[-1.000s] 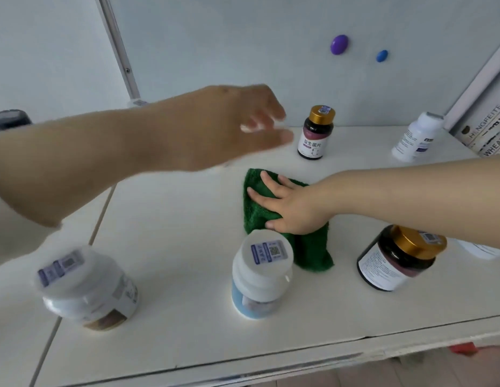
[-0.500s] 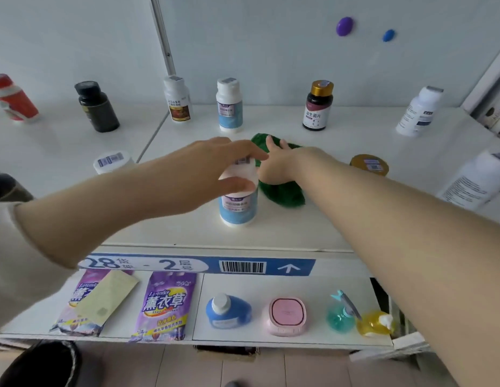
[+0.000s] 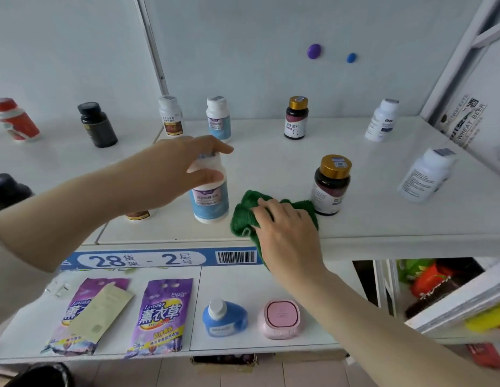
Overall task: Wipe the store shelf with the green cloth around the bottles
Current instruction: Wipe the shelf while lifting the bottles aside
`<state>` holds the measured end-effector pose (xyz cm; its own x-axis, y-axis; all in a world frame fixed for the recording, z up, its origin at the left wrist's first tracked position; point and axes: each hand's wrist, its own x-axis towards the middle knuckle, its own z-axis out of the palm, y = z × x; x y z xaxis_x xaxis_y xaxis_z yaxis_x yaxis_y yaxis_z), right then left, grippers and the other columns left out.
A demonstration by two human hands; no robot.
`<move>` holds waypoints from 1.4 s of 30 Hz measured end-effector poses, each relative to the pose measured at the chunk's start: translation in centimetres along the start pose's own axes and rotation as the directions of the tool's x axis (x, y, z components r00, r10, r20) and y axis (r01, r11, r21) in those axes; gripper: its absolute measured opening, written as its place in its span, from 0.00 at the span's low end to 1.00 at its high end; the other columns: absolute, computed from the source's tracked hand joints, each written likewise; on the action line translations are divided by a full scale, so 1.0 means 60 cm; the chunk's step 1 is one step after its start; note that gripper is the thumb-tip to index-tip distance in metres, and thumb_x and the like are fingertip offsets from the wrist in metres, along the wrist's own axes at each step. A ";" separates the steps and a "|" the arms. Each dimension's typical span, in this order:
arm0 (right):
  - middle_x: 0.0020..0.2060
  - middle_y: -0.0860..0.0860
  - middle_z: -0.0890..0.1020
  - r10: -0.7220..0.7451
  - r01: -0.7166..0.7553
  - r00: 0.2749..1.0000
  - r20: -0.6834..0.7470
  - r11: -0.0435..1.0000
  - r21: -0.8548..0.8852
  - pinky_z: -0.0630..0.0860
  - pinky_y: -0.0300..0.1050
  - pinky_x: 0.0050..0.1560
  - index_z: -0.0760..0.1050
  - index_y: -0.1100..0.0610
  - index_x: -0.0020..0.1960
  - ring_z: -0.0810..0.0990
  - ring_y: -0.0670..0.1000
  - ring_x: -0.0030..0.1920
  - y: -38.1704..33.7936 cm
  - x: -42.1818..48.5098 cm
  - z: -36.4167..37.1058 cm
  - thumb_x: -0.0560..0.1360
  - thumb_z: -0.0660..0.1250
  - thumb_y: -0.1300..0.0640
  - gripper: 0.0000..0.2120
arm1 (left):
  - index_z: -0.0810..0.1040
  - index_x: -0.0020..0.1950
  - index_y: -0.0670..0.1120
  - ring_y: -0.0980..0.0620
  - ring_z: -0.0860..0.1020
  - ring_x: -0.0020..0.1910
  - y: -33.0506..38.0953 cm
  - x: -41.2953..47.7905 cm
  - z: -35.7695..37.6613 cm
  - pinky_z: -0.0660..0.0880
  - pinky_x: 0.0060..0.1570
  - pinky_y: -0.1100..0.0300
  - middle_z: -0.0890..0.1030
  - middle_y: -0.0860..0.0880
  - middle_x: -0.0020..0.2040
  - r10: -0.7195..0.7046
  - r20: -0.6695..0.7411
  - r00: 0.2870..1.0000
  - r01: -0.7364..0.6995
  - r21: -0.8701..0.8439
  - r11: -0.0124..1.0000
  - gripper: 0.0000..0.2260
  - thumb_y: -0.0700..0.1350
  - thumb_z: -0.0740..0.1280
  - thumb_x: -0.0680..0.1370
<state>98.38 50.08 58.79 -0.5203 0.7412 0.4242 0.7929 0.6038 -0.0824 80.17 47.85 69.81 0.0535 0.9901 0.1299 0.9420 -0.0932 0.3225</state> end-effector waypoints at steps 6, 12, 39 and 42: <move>0.34 0.55 0.78 -0.122 0.109 0.972 -0.202 0.991 -0.073 0.71 0.44 0.31 0.79 0.58 0.45 0.76 0.55 0.31 0.022 -0.042 -0.019 0.66 0.67 0.66 0.09 | 0.66 0.67 0.60 0.58 0.68 0.50 0.006 0.017 0.026 0.62 0.52 0.63 0.72 0.56 0.57 0.097 0.031 0.995 -0.097 0.001 0.995 0.19 0.50 0.62 0.77; 0.38 0.47 0.79 0.240 -0.251 0.967 0.088 0.827 0.502 0.72 0.36 0.35 0.74 0.51 0.50 0.78 0.48 0.37 0.034 -0.061 -0.067 0.76 0.62 0.58 0.04 | 0.64 0.68 0.59 0.53 0.72 0.53 0.008 0.035 0.044 0.66 0.53 0.61 0.72 0.51 0.63 0.115 0.079 0.990 -0.116 0.009 0.993 0.19 0.50 0.60 0.78; 0.44 0.51 0.75 0.362 -0.364 0.929 0.079 0.854 0.372 0.68 0.45 0.38 0.71 0.52 0.57 0.75 0.54 0.46 0.271 0.083 -0.088 0.78 0.54 0.46 0.14 | 0.63 0.47 0.71 0.67 0.76 0.40 0.162 0.156 0.094 0.72 0.35 0.71 0.75 0.65 0.45 0.074 0.271 0.960 -0.026 -0.177 0.984 0.16 0.64 0.64 0.63; 0.70 0.50 0.64 0.215 -0.243 0.906 0.365 0.969 0.031 0.60 0.54 0.67 0.60 0.46 0.71 0.60 0.55 0.71 0.266 0.086 -0.041 0.77 0.48 0.39 0.25 | 0.65 0.50 0.71 0.66 0.77 0.42 0.127 0.158 0.049 0.74 0.43 0.64 0.78 0.64 0.46 0.009 0.208 0.978 0.021 -0.144 0.989 0.21 0.69 0.62 0.58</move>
<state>109.10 62.82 61.87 -0.4163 0.9085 0.0371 0.8853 0.4143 -0.2111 88.81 56.82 70.75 0.1298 0.9894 -0.0645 0.8854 -0.0863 0.4567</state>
